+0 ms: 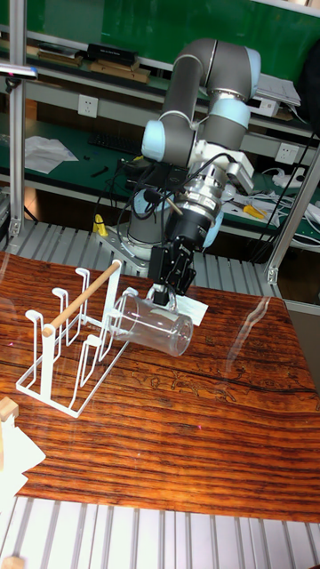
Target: Put the cup on the cup rack
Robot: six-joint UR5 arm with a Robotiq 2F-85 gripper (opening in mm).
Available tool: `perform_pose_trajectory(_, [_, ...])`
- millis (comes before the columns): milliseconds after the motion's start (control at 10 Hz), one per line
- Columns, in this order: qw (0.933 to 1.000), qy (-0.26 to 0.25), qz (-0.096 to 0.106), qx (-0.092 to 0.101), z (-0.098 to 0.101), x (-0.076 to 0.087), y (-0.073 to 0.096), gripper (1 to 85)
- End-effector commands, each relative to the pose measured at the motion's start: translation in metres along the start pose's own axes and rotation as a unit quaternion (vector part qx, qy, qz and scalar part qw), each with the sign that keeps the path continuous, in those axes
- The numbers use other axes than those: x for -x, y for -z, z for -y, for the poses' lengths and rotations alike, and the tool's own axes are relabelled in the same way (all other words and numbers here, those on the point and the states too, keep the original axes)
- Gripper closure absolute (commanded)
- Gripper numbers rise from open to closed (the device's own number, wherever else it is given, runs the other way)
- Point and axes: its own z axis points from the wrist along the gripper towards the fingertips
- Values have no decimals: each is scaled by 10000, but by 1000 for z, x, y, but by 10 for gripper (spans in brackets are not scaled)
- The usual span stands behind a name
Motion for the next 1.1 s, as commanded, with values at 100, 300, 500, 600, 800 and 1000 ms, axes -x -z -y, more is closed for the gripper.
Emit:
perform_pose_trajectory(100, [9995,-18,-222,203,-5,-18,-7,847])
perform_pose_trajectory(300, [9990,-84,-259,364,-11,-27,-7,847])
perform_pose_trajectory(500, [9975,-235,-291,593,-23,-28,-5,847])
perform_pose_trajectory(600, [9982,-96,-310,495,-17,-29,-6,847])
perform_pose_trajectory(800, [9981,-35,-260,564,-21,-27,-6,847])
perform_pose_trajectory(1000, [9981,285,-423,335,-8,-36,-6,847])
